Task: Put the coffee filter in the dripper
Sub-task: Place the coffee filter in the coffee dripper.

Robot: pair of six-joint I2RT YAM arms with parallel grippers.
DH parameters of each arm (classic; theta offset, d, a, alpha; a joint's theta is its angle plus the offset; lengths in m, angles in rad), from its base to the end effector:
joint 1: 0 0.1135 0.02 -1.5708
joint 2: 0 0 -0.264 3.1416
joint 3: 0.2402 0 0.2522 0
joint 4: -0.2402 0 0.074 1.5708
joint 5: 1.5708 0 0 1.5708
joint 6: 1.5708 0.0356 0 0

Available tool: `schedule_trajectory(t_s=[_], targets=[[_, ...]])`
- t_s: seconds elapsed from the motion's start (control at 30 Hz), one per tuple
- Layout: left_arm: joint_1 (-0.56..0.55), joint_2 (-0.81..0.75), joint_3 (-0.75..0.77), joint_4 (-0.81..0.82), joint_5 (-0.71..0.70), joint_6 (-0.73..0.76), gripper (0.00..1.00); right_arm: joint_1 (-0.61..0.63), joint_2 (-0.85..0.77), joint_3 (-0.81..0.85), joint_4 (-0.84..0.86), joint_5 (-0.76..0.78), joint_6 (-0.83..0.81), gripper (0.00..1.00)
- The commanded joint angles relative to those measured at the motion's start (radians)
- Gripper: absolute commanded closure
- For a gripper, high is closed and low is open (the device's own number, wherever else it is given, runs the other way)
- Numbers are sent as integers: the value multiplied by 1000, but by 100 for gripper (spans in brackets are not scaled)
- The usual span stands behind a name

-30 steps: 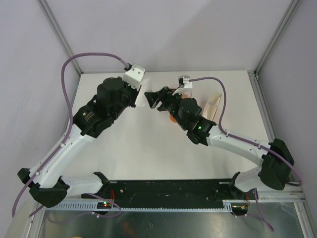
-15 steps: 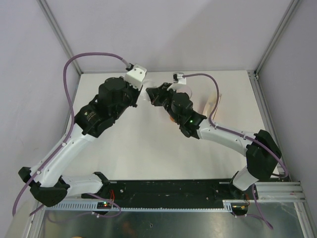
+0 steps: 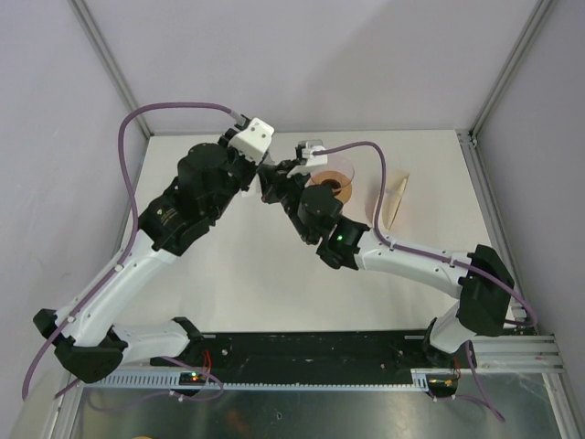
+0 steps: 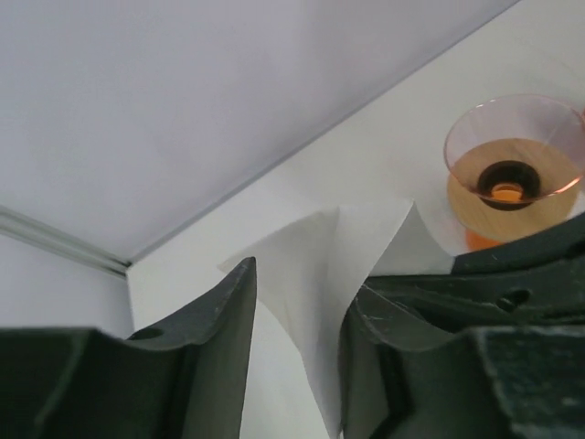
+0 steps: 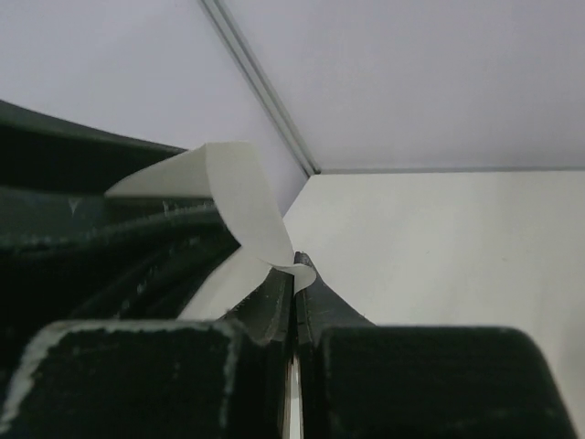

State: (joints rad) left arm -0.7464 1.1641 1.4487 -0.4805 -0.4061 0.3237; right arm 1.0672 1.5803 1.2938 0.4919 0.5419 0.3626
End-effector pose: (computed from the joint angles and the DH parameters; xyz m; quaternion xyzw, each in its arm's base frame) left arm 0.1846 -0.1516 0.4616 0.2759 0.7164 0.0220 0.6404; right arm 0.1979 0.3211 0.3871 -0.0148 0.6422 0.3625 0.6752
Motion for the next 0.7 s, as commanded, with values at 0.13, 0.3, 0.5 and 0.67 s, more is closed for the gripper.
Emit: schedule_trajectory(t_s=[0.13,0.3,0.5,0.67], targets=[[-2,-30,-21,102,-37,128,79,46,-14,48,87,108,-126,100],[-2,-35,-14,105,-53,165,99,38,-31,48,69,190,-188,100],[-2,-32,5,107,-54,181,100,32,-34,48,91,280,-294,100],[-5,-31,8,109,-22,183,100,6,-46,21,132,88,-344,72]])
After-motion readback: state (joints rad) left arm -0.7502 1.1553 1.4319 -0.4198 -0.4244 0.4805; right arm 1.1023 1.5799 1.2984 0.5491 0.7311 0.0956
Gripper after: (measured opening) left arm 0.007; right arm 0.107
